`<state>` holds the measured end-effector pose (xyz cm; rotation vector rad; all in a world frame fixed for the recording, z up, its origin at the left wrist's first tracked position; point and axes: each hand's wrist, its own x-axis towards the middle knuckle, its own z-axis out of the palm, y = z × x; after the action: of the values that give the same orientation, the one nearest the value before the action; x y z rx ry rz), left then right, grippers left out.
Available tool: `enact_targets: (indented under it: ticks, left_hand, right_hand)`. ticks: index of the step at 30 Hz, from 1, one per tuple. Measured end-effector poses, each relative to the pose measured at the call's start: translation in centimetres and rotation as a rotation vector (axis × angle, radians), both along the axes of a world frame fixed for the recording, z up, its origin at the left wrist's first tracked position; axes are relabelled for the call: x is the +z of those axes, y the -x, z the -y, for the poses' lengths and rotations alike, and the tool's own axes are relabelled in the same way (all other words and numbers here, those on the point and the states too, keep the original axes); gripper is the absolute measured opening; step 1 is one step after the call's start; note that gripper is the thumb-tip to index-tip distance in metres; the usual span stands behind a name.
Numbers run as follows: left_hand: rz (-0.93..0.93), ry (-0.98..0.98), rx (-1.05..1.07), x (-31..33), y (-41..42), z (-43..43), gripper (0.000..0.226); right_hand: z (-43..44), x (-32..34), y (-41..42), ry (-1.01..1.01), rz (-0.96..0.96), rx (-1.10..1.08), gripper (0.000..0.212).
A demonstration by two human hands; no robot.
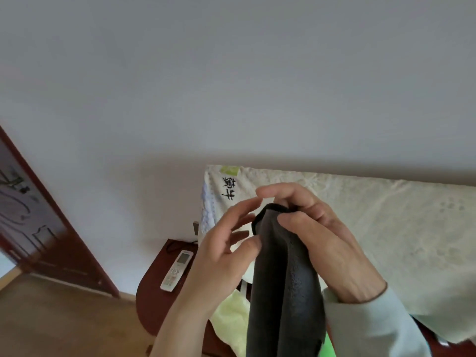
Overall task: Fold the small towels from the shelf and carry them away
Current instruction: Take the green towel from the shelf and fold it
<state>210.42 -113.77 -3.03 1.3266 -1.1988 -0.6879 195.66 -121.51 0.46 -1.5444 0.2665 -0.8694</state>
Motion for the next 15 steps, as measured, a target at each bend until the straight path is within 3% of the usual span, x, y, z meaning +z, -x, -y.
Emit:
enact_targets:
  ticks: [5, 10, 15]
  left_hand:
    - [0.154, -0.139, -0.059, 0.0, 1.9, -0.2, 0.058]
    - [0.38, -0.178, -0.047, 0.2, 2.7, 1.3, 0.017]
    - [0.234, -0.046, 0.005, 1.3, 3.2, 2.1, 0.012]
  right_hand:
    - [-0.8, 0.2, 2.6, -0.026, -0.007, 0.034, 0.046]
    - [-0.3, 0.7, 5.2, 0.036, 0.005, -0.019, 0.044]
    - [0.7, 1.2, 8.1, 0.132, -0.022, -0.142, 0.037]
